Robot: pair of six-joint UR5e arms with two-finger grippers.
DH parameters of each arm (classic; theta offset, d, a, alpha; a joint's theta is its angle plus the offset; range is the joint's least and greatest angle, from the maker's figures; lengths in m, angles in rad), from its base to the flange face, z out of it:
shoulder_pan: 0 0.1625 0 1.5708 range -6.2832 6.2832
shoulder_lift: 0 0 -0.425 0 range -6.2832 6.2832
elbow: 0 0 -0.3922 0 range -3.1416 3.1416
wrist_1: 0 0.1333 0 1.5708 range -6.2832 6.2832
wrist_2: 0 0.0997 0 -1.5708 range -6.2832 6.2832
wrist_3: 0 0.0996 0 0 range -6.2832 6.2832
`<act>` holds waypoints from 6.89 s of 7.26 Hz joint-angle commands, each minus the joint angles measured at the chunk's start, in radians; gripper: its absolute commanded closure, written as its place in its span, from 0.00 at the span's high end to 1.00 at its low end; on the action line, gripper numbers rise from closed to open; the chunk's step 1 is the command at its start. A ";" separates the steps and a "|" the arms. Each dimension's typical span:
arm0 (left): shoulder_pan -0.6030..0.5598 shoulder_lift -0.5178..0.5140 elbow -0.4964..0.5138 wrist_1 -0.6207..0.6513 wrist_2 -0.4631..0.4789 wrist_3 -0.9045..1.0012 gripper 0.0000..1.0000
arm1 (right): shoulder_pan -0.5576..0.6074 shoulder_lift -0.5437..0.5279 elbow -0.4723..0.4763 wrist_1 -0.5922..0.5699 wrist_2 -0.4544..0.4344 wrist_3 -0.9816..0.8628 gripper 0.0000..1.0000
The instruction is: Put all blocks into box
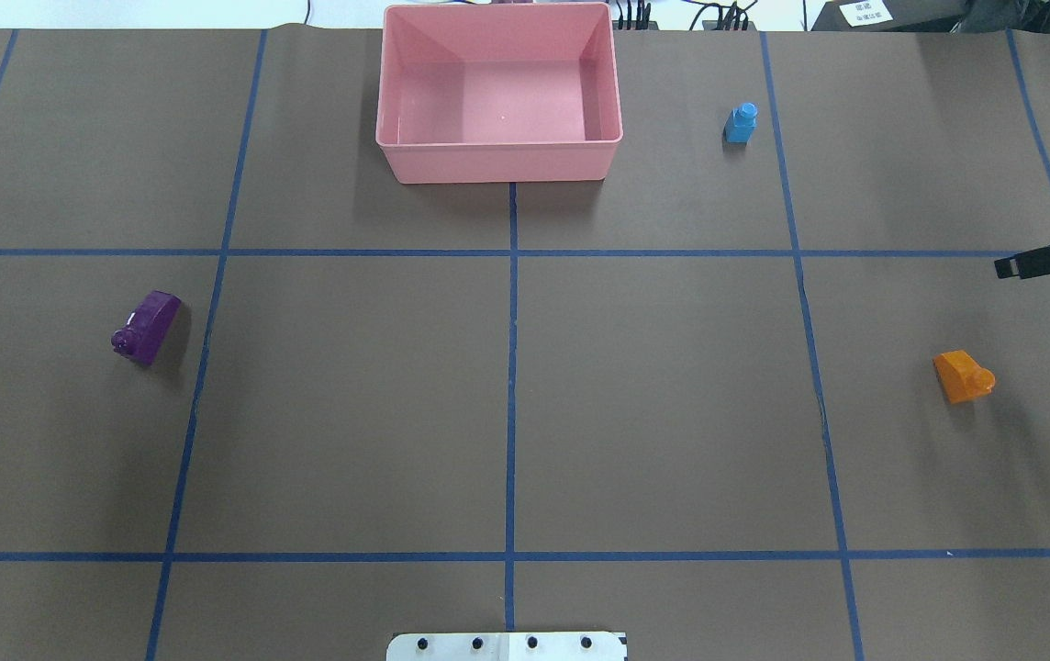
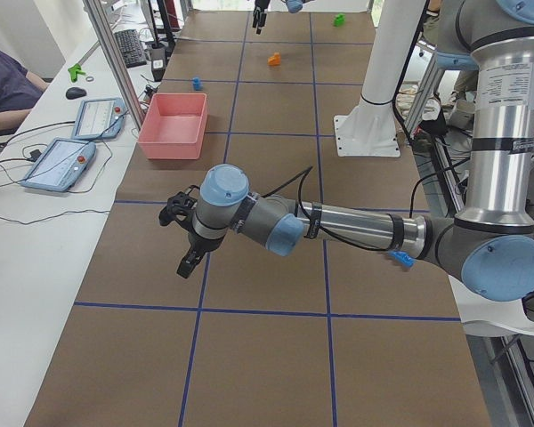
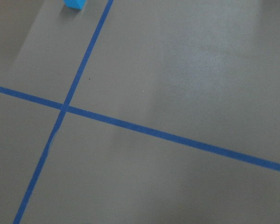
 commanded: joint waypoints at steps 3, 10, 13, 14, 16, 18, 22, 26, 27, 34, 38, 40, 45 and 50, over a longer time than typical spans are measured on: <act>0.000 0.012 0.001 -0.014 0.000 0.000 1.00 | -0.233 -0.079 0.025 -0.031 -0.242 0.175 1.00; 0.000 0.012 0.001 -0.028 0.000 0.000 1.00 | -0.325 -0.108 0.027 -0.029 -0.245 0.173 0.06; 0.001 0.012 0.001 -0.028 0.000 0.000 1.00 | -0.321 -0.107 0.055 -0.029 -0.249 0.173 0.00; 0.000 0.012 0.004 -0.028 0.000 0.000 1.00 | -0.290 -0.092 0.073 -0.030 -0.248 0.173 0.00; 0.001 0.012 0.004 -0.028 -0.001 0.000 1.00 | -0.235 0.105 0.087 -0.046 -0.243 0.179 0.00; 0.001 0.013 0.004 -0.028 -0.001 0.000 1.00 | -0.221 0.369 0.075 -0.265 -0.249 0.307 0.00; 0.001 0.024 0.007 -0.028 -0.001 0.000 1.00 | -0.233 1.059 -0.536 -0.506 -0.252 0.343 0.00; 0.003 0.024 0.007 -0.030 -0.001 0.000 1.00 | -0.236 1.241 -0.966 -0.260 -0.291 0.339 0.00; 0.003 0.024 0.006 -0.030 -0.001 0.000 1.00 | -0.243 1.245 -0.977 -0.256 -0.292 0.337 0.00; 0.010 0.022 -0.002 -0.047 -0.005 -0.058 1.00 | -0.234 1.228 -0.805 -0.477 -0.292 0.322 0.99; 0.240 0.022 -0.005 -0.361 -0.069 -0.594 1.00 | -0.157 0.729 -0.200 -0.600 -0.174 0.135 0.99; 0.379 0.022 -0.054 -0.367 0.064 -0.780 1.00 | -0.144 0.464 0.047 -0.591 -0.166 0.129 0.99; 0.825 0.009 -0.071 -0.305 0.464 -0.928 0.97 | -0.138 0.327 0.156 -0.587 -0.166 0.084 0.99; 0.843 -0.031 -0.010 -0.287 0.482 -0.919 0.45 | -0.128 0.332 0.155 -0.587 -0.160 0.075 0.99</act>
